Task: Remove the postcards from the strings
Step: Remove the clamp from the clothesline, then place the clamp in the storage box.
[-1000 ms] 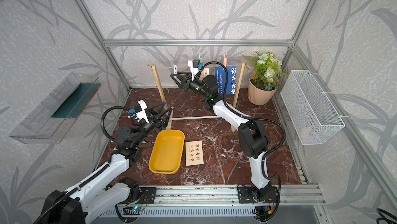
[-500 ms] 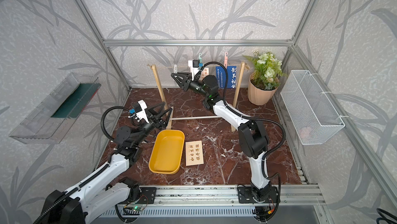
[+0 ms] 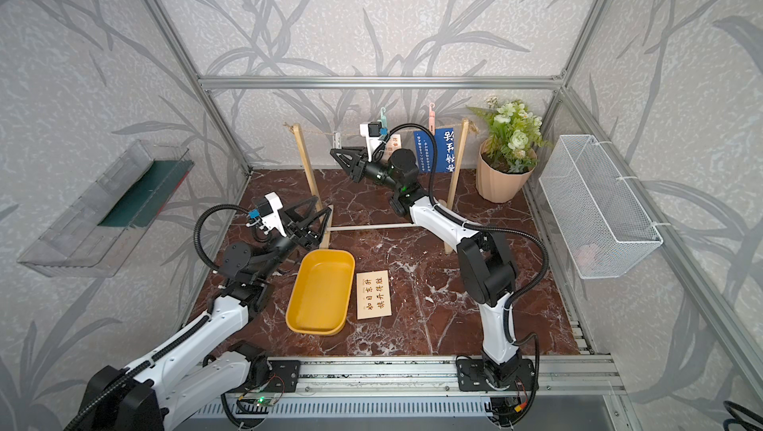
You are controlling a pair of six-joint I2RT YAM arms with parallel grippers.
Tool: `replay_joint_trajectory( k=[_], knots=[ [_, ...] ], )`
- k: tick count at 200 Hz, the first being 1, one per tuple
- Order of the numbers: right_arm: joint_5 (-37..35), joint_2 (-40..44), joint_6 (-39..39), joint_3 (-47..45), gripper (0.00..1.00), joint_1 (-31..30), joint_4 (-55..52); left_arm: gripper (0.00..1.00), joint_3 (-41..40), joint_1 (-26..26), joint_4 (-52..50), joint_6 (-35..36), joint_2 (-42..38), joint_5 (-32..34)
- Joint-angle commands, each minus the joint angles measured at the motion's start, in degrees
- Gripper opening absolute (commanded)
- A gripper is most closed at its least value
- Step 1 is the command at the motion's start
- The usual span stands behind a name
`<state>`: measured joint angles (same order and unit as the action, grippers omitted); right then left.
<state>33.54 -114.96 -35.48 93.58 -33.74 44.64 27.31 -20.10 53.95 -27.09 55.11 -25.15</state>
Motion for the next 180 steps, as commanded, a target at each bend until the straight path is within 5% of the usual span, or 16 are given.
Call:
replay_joint_trajectory(
  k=[1, 90, 146, 180],
  knots=[
    [-0.8, 2.6, 2.0, -1.7, 0.04, -0.2, -1.5, 0.75, 1.7, -0.2, 0.6, -0.2, -0.4, 0.1],
    [-3.1, 7.3, 12.4, -6.8, 0.02, -3.2, -9.5, 0.75, 0.8, -0.2, 0.5, 0.5, -1.9, 1.7],
    [-4.4, 13.1, 20.7, -16.4, 0.02, -8.4, -11.6, 0.75, -3.3, -0.1, -1.6, 3.3, -8.2, 12.2],
    [-2.6, 16.6, 28.2, -21.1, 0.0, -13.7, -22.6, 0.75, -3.3, -0.1, -8.6, 4.4, -12.7, 19.9]
  ],
)
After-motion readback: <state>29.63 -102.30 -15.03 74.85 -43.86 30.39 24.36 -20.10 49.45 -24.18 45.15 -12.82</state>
